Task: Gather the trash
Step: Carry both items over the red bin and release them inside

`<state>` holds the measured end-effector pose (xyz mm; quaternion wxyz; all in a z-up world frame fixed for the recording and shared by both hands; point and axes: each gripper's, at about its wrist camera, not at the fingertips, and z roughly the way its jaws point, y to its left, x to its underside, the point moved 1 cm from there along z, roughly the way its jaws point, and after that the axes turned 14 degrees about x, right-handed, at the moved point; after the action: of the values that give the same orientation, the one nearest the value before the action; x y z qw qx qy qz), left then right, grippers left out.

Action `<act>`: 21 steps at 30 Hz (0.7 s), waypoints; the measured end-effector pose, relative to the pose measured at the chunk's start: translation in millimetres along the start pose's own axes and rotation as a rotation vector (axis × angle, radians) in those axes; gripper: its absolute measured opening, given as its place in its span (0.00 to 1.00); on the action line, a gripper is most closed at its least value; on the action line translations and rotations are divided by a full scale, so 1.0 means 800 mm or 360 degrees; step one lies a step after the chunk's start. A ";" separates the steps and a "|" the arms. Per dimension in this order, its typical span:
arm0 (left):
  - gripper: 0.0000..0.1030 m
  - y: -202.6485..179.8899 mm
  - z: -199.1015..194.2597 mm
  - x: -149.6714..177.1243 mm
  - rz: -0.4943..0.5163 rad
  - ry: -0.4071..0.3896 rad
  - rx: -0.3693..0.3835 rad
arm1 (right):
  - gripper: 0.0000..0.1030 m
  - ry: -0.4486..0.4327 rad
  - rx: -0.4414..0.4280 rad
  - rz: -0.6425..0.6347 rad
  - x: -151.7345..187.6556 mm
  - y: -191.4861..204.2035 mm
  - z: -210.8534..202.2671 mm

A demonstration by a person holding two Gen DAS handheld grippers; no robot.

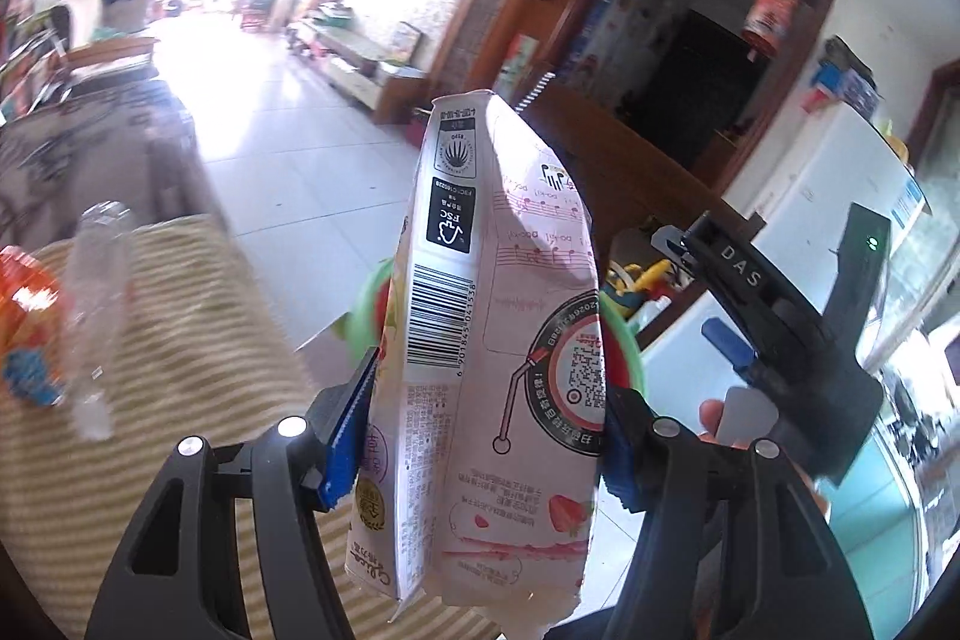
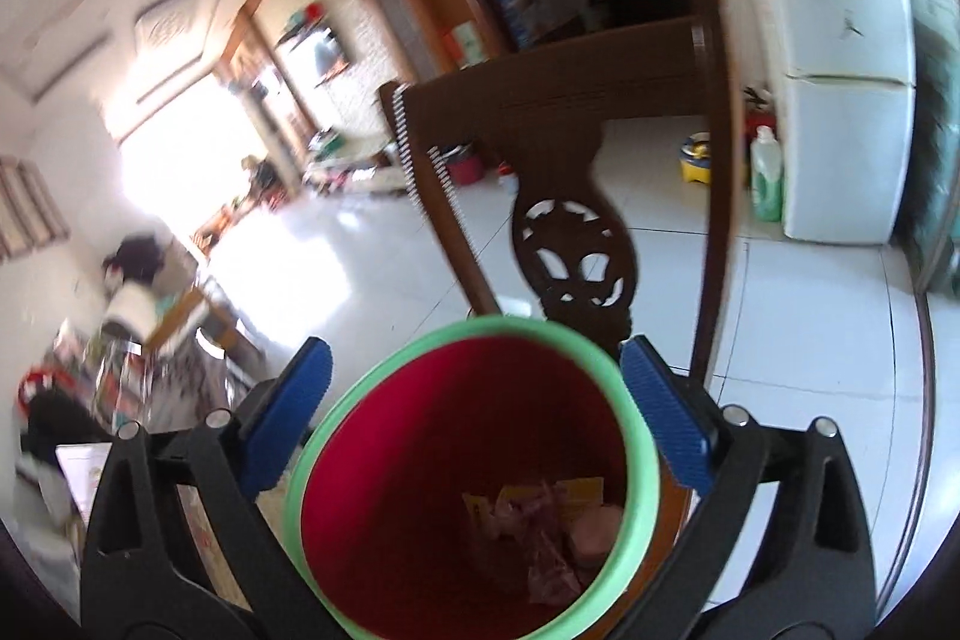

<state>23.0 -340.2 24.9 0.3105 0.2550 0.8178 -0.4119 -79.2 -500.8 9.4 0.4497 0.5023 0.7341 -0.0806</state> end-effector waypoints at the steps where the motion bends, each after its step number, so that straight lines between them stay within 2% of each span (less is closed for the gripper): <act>1: 0.58 -0.003 0.007 -0.003 0.0011 0.0007 0.0009 | 0.93 -0.0011 0.0011 0.0031 -0.001 -0.004 -0.001; 7: 0.58 0.004 0.045 -0.014 -0.0004 0.0081 0.0036 | 0.94 -0.0133 0.0046 0.0113 -0.008 -0.013 -0.016; 9: 0.61 0.004 0.056 -0.017 -0.0013 0.0108 0.0049 | 0.94 -0.0174 0.0047 0.0113 -0.009 -0.011 -0.021; 12: 0.63 0.007 0.062 -0.017 -0.0048 0.0122 0.0016 | 0.95 -0.0202 0.0048 0.0093 -0.008 -0.006 -0.025; 16: 0.72 0.023 0.039 -0.008 -0.0110 0.0058 0.0001 | 0.95 -0.0208 0.0051 0.0055 -0.007 0.002 -0.027; 19: 0.72 0.042 0.007 0.003 -0.0160 0.0021 -0.0033 | 0.95 -0.0200 0.0038 0.0026 -0.004 0.011 -0.028; 21: 0.72 0.059 -0.026 0.013 -0.0193 -0.0027 -0.0101 | 0.95 -0.0203 0.0033 -0.0013 0.000 0.020 -0.032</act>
<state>41.7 -295.8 3.1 0.2997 0.1917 0.8417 -0.4061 -80.9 -478.9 29.7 0.4901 0.4978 0.7051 -0.1217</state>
